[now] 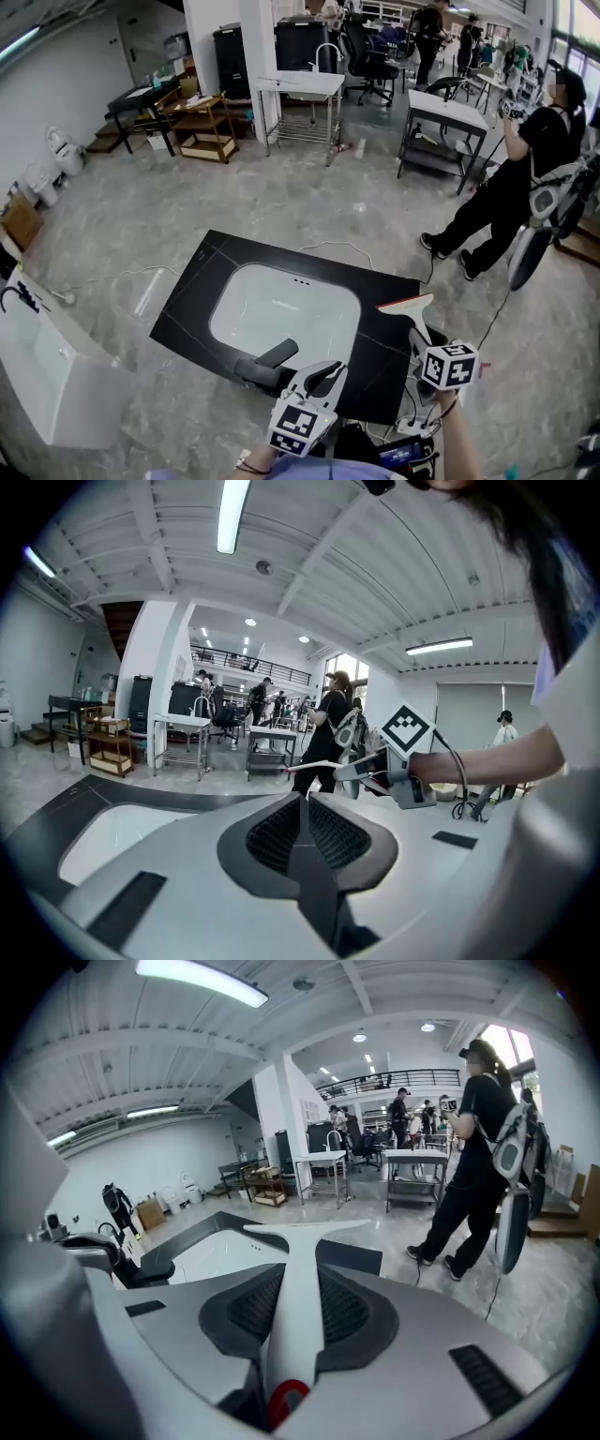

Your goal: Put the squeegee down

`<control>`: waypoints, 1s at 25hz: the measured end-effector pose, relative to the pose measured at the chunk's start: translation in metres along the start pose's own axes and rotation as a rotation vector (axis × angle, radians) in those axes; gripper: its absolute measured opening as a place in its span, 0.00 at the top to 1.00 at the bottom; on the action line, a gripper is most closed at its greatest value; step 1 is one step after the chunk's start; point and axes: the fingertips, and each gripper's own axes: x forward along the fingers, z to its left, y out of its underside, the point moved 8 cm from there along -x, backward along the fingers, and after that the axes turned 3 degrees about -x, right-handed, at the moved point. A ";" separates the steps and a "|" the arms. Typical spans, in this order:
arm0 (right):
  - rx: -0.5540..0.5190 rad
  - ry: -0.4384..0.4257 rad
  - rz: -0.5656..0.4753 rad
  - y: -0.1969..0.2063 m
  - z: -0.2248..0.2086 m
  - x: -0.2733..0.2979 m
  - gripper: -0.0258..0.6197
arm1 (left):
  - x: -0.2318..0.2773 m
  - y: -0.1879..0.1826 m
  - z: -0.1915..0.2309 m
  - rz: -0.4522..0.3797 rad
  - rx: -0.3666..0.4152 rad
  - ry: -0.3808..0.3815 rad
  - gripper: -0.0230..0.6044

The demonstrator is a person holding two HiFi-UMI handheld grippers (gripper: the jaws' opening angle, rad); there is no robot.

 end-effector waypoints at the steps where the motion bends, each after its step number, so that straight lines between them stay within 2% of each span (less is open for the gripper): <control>1: -0.018 -0.018 0.002 -0.005 -0.006 0.010 0.80 | 0.003 -0.001 -0.002 0.001 -0.003 -0.014 0.90; 6: -0.114 -0.093 0.051 -0.017 -0.031 0.068 0.80 | 0.014 -0.004 -0.015 0.010 -0.047 -0.106 0.90; 11: -0.225 -0.142 0.097 -0.011 -0.036 0.121 0.80 | 0.023 -0.002 -0.021 0.023 -0.069 -0.211 0.90; 16: -0.152 -0.174 0.150 0.005 -0.045 0.166 0.80 | 0.028 0.003 -0.029 0.039 -0.098 -0.307 0.90; 20: -0.087 -0.164 0.169 0.013 -0.051 0.185 0.80 | 0.029 0.008 -0.034 0.047 -0.108 -0.362 0.90; 25: -0.107 -0.150 0.217 0.030 -0.050 0.200 0.80 | 0.024 0.011 -0.033 0.049 -0.120 -0.426 0.90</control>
